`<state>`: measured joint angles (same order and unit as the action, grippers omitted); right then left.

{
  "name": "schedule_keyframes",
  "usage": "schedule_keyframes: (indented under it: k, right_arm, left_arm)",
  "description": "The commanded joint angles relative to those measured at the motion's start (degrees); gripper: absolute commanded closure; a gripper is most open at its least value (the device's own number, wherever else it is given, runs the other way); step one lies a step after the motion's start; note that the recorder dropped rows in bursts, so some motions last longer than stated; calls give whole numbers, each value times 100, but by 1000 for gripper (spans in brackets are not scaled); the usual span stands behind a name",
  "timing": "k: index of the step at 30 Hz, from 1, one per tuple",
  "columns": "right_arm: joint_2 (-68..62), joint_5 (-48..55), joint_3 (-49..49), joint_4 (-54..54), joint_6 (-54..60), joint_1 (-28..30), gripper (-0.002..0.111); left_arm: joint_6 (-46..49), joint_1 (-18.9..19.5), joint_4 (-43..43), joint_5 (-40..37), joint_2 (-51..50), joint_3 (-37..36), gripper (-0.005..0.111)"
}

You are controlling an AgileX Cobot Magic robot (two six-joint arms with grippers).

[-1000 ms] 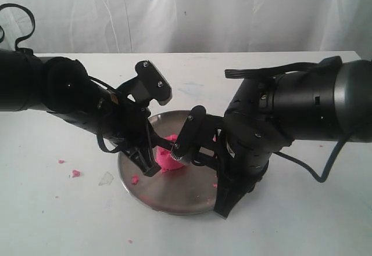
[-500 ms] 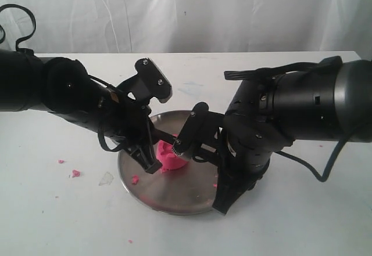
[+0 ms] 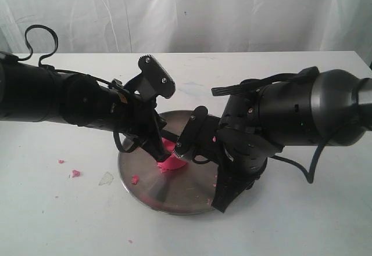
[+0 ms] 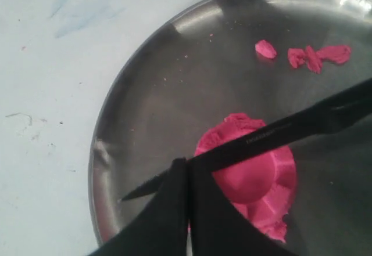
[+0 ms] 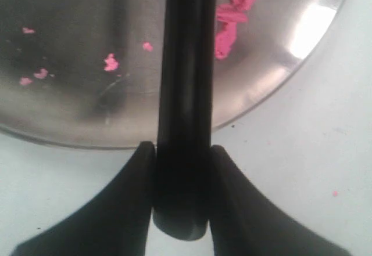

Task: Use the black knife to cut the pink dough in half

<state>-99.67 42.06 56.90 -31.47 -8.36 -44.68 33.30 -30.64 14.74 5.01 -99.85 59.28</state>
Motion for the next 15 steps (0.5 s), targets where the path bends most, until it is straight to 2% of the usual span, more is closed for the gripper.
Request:
schedule_keyframes:
  k: [1,7,15]
  right_arm:
    - [21,112,26,-382,-401,-40,108]
    - [21,95,26,-189,-305,-64,108]
    - [11,80,-36,-191,-174,-154,108]
  left_arm:
    - [-31,32,21,309,-21,17,107]
    - [443,32,-68,180,-176,17,107]
    - [385,32,-68,141,-277,17,107]
